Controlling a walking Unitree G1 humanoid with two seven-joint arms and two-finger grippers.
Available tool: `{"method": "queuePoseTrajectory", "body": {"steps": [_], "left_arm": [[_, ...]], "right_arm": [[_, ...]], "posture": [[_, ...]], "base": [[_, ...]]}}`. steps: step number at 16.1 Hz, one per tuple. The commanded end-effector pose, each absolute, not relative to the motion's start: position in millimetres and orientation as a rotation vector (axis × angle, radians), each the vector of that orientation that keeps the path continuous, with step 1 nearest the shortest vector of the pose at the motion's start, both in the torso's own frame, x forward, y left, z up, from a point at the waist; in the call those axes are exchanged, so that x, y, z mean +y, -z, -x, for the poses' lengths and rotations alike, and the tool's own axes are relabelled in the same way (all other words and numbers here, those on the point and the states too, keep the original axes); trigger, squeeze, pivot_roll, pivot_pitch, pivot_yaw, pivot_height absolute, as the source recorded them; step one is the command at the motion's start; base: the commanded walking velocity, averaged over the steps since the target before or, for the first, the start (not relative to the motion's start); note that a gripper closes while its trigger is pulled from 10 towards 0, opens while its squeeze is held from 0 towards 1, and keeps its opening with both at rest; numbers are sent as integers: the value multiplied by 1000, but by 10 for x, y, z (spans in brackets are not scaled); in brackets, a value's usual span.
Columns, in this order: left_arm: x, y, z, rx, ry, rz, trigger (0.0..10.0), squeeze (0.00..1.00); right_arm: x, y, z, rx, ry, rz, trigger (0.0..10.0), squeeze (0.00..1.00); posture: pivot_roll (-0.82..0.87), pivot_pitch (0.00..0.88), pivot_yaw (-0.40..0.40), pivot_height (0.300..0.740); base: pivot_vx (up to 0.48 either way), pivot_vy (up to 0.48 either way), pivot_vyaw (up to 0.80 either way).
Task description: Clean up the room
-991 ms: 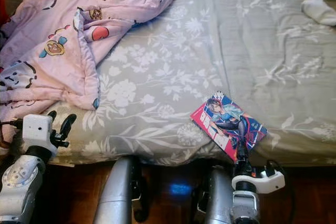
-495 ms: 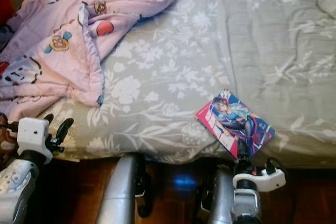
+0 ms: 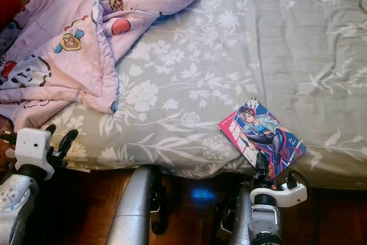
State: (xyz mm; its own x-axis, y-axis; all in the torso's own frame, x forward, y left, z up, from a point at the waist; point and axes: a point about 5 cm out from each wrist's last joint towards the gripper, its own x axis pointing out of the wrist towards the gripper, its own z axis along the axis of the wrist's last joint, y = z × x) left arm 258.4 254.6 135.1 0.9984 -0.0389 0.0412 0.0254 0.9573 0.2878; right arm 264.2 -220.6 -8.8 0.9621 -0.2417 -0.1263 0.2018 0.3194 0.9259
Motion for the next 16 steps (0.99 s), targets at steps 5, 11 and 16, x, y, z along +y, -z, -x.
{"method": "queuePoseTrajectory", "body": {"steps": [5, 11, 16], "left_arm": [[2613, -1264, -2566, 2, 8, -311, 10000, 0], [2575, -1222, -2681, -17, -19, -286, 10000, 0], [2537, -1159, -2833, -37, -51, -251, 10000, 0]], "right_arm": [[-2190, 199, -2514, -12, 314, -1230, 0, 0], [-2234, 106, -2597, -54, 284, -1209, 0, 0], [-2234, -55, -2734, -97, 206, -1105, 0, 0]], "posture": [[376, 415, 138, 606], [347, 366, 105, 606], [303, 269, 60, 606]], "base": [[0, 0, 0], [0, 0, 0], [0, 0, 0]]}}
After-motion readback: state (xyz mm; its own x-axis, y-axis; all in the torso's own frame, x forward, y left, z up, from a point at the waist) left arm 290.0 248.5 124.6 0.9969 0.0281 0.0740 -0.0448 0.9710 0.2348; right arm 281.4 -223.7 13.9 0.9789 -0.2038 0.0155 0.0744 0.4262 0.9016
